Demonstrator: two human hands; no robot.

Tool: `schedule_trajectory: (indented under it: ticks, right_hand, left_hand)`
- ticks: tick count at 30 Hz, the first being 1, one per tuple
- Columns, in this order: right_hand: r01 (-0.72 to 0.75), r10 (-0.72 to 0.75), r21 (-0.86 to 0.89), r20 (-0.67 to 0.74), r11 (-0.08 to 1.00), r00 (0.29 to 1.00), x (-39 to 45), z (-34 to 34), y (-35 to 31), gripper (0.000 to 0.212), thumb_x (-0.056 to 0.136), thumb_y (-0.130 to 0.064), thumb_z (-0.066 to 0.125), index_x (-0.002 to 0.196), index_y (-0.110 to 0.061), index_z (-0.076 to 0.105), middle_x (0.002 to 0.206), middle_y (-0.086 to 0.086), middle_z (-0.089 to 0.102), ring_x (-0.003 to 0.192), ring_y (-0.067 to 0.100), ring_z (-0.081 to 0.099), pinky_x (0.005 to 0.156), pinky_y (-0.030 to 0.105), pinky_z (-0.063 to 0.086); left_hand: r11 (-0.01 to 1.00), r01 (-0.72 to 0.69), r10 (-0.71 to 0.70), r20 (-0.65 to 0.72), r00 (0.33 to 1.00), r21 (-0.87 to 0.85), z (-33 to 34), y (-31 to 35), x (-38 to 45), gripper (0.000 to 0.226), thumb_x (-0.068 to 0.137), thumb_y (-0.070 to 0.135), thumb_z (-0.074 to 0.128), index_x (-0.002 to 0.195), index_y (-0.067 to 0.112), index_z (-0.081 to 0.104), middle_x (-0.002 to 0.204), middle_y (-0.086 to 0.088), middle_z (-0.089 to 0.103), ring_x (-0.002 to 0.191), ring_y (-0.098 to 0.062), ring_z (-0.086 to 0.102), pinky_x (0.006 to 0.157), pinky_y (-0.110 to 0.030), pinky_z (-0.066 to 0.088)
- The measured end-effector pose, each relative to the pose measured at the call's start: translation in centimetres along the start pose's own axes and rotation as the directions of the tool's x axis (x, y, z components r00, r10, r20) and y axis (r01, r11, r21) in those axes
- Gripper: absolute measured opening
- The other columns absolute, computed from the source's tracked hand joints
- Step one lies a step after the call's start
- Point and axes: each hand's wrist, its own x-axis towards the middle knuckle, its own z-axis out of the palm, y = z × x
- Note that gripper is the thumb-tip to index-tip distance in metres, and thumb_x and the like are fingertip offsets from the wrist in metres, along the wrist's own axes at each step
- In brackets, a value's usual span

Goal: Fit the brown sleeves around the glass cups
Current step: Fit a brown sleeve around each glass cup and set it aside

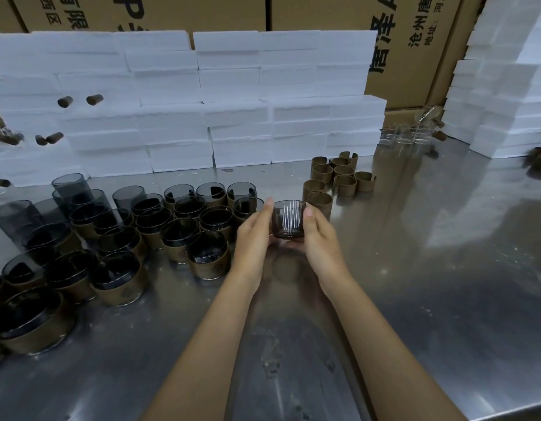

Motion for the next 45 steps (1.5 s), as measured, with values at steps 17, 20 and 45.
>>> schedule_trajectory:
  ticks: [17, 20, 45]
  right_hand:
    - [-0.282, 0.269, 0.050, 0.188, 0.958, 0.945, 0.0, -0.6, -1.6, 0.073, 0.083, -0.076, 0.057, 0.119, -0.013, 0.067, 0.096, 0.015, 0.076, 0.067, 0.022, 0.067, 0.057, 0.032, 0.049]
    - [-0.284, 0.265, 0.112, 0.160, 0.952, 0.951, 0.1, -0.5, -1.6, 0.068, 0.099, -0.071, 0.037, 0.107, -0.012, 0.070, 0.072, 0.009, 0.073, 0.053, 0.021, 0.064, 0.047, 0.028, 0.047]
    - [-0.359, 0.285, 0.593, 0.218, 0.721, 0.933, 0.3, -1.2, -1.2, 0.048, 0.108, -0.035, 0.047, 0.135, 0.003, 0.056, 0.119, 0.024, 0.072, 0.111, 0.032, 0.072, 0.088, 0.032, 0.062]
  left_hand:
    - [0.958, 0.018, -0.065, 0.156, 0.986, 0.288, 0.9, -0.3, -0.5, 0.066, 0.096, 0.076, 0.034, 0.105, 0.027, 0.077, 0.083, 0.006, 0.078, 0.067, -0.004, 0.071, 0.056, -0.015, 0.050]
    - [0.948, -0.010, -0.047, 0.171, 0.984, 0.318, 0.7, -0.2, -0.4, 0.066, 0.098, 0.075, 0.033, 0.106, 0.028, 0.078, 0.087, 0.009, 0.079, 0.078, -0.002, 0.074, 0.058, -0.011, 0.050]
    - [0.986, -0.148, 0.138, 0.127, 0.982, 0.073, 0.4, 0.8, -0.8, 0.037, 0.103, 0.011, 0.054, 0.137, 0.020, 0.064, 0.128, 0.011, 0.070, 0.115, 0.008, 0.063, 0.096, -0.012, 0.046]
